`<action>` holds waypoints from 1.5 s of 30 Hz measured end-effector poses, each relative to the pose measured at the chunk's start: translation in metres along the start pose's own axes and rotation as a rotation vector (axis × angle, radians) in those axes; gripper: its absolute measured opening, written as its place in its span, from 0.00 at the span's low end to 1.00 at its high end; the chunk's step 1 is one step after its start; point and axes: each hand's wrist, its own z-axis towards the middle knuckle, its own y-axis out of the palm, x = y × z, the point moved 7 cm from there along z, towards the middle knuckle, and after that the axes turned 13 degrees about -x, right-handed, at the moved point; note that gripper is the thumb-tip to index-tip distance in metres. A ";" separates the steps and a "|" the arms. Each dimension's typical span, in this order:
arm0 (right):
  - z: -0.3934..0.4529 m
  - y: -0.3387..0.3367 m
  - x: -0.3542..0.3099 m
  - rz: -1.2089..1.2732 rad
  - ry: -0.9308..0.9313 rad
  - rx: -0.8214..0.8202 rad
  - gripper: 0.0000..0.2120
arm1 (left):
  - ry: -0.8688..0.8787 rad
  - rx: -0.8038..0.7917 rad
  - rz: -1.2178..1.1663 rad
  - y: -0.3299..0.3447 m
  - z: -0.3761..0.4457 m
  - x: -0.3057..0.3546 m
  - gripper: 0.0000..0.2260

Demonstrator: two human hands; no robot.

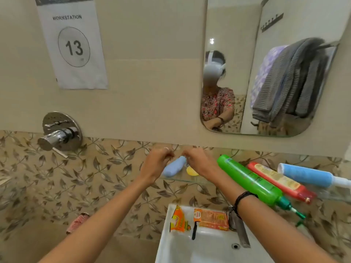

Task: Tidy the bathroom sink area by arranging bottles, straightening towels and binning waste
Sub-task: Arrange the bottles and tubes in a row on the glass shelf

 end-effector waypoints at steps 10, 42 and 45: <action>0.047 0.039 0.001 -0.325 -0.278 -0.107 0.19 | -0.059 -0.074 -0.238 0.048 0.008 -0.067 0.10; 0.026 -0.040 0.040 1.368 -0.322 0.147 0.08 | 0.000 0.064 -0.977 -0.013 0.055 -0.010 0.08; 0.031 -0.015 0.043 1.260 -0.214 0.150 0.10 | -0.097 0.073 -0.879 0.007 0.048 -0.020 0.09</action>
